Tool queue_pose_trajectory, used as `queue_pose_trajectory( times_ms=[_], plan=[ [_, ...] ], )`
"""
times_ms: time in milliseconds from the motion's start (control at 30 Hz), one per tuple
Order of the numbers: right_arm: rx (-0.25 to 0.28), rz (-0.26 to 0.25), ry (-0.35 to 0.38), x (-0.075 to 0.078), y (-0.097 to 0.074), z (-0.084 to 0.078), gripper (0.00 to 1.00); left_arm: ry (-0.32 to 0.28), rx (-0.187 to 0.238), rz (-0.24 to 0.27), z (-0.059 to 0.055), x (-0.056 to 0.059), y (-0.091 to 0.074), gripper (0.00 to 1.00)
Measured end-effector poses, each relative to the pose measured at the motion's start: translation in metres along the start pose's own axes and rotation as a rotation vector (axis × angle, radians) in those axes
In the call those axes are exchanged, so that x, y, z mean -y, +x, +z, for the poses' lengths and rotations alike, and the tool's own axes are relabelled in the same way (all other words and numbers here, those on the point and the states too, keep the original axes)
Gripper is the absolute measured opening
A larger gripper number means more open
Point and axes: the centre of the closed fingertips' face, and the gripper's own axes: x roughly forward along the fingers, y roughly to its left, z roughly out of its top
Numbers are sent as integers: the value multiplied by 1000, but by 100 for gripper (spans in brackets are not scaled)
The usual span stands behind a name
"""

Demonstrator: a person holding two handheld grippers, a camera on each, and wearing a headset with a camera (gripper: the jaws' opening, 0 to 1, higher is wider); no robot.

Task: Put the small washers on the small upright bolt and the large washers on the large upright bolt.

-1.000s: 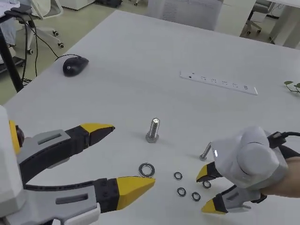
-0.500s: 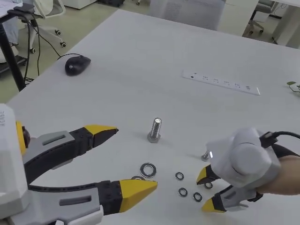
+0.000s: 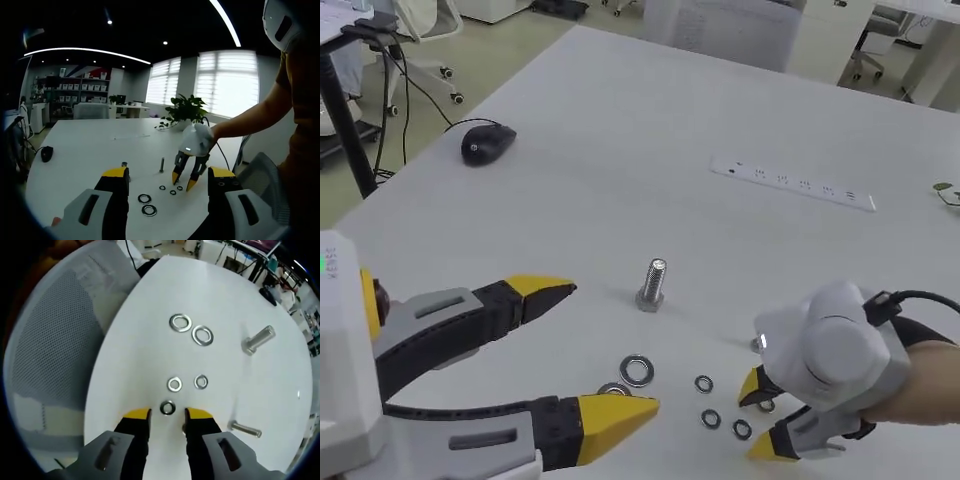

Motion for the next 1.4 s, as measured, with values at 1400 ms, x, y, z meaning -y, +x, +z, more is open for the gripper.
queue_pose_trajectory(
  times_ms=[1400],
  plan=[
    [-1, -21, 30, 6, -4, 6, 12, 18, -34, -21, -4, 3, 5, 63]
  ],
)
